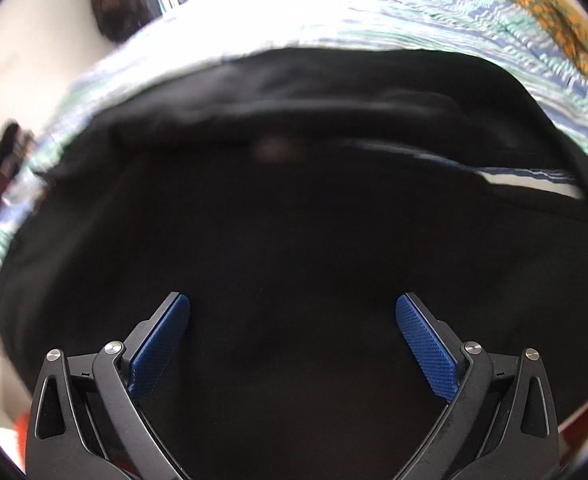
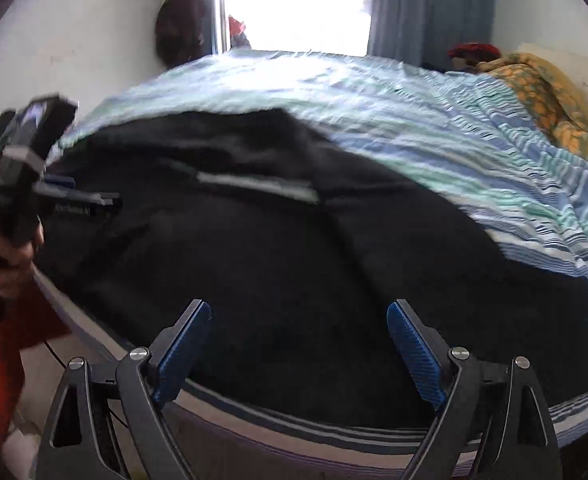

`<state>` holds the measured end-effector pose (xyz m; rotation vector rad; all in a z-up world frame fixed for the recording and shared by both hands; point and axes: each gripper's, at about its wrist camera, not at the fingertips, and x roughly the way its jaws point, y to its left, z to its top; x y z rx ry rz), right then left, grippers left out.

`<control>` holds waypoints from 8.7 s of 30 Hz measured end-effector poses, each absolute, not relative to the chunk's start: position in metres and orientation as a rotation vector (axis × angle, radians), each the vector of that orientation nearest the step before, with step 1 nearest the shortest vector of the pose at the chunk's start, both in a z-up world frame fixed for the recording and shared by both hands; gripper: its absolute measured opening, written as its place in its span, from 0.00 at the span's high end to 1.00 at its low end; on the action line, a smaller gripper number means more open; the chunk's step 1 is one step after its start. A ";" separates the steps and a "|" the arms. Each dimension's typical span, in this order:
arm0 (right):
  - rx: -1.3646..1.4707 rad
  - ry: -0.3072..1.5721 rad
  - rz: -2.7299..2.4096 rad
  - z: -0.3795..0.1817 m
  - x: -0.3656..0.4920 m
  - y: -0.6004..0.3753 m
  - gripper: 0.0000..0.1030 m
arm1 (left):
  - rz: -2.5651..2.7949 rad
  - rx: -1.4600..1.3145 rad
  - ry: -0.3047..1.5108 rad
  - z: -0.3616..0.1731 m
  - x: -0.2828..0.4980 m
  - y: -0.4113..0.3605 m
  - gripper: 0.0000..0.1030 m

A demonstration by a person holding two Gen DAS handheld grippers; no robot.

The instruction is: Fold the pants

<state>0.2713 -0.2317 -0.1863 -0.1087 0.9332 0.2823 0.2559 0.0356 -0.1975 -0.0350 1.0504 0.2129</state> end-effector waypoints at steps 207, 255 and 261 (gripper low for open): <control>0.340 1.103 0.092 -0.189 0.278 -0.479 0.00 | 0.378 -0.101 1.102 -0.154 0.273 0.008 0.09; 1.103 0.511 -0.023 -0.168 0.165 -0.604 0.01 | -0.211 0.289 1.126 -0.183 0.266 -0.306 0.04; 1.188 0.738 -0.006 -0.195 0.177 -0.600 0.17 | -0.204 0.288 1.123 -0.184 0.268 -0.308 0.04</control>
